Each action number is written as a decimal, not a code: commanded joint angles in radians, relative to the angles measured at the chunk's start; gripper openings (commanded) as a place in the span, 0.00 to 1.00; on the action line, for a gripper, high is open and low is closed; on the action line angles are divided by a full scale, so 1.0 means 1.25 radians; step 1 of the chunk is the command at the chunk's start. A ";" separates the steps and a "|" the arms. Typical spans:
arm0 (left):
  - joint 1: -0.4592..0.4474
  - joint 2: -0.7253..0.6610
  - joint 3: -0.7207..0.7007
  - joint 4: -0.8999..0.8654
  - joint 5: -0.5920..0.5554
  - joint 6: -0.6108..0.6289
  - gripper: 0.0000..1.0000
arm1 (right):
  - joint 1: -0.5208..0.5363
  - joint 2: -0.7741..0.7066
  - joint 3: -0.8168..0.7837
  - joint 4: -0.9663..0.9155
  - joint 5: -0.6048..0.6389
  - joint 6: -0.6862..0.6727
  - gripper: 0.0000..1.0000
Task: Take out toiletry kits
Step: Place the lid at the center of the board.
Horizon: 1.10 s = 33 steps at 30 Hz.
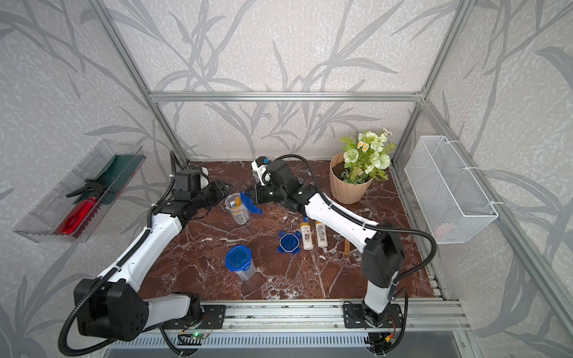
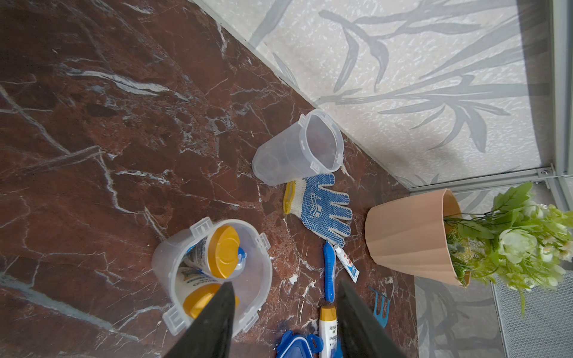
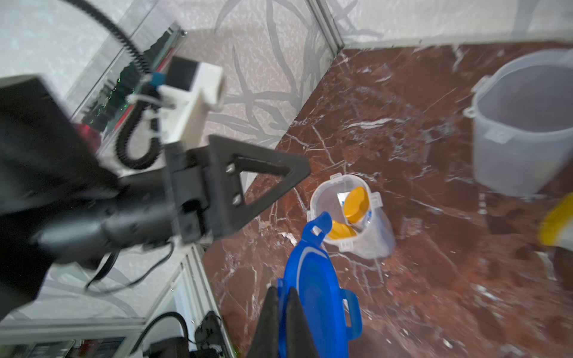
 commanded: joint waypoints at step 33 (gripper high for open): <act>0.000 0.040 0.071 -0.174 -0.164 0.064 0.69 | 0.212 -0.060 -0.472 -0.417 0.573 0.191 0.08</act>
